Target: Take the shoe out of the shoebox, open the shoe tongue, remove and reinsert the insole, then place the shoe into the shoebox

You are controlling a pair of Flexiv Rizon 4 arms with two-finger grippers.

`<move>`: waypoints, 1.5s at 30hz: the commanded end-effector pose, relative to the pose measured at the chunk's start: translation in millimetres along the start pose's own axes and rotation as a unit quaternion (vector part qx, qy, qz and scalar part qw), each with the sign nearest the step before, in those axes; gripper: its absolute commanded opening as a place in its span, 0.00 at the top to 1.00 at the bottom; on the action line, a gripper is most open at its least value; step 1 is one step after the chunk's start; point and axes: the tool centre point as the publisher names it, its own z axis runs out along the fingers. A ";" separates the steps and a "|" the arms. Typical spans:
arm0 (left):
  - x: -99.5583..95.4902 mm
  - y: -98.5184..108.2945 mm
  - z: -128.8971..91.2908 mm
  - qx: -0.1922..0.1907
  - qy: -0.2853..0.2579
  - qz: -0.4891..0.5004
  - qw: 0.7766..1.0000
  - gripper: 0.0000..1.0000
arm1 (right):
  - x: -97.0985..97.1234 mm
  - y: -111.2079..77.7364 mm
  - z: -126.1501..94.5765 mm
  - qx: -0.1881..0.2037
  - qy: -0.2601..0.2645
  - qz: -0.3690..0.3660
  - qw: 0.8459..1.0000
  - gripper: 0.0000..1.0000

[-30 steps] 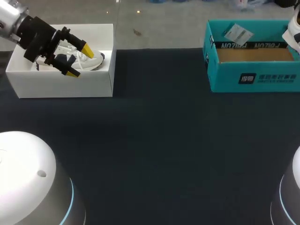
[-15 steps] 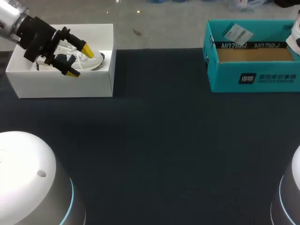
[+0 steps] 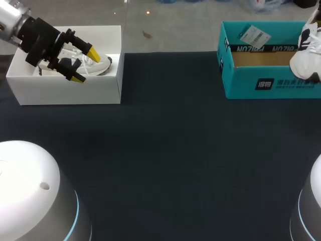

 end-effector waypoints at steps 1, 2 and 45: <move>-0.5 0.1 -0.4 0.000 0.002 0.000 1.000 0.00 | -8.4 -1.4 4.3 -0.011 0.053 0.374 0.926 1.00; -0.5 0.1 -0.4 0.000 0.002 0.000 1.000 0.00 | -9.8 -4.9 6.1 -0.013 0.050 0.395 0.917 1.00; -0.5 0.1 -0.4 0.000 0.002 0.000 1.000 0.00 | -6.0 -37.2 26.9 0.018 -0.019 0.540 0.841 1.00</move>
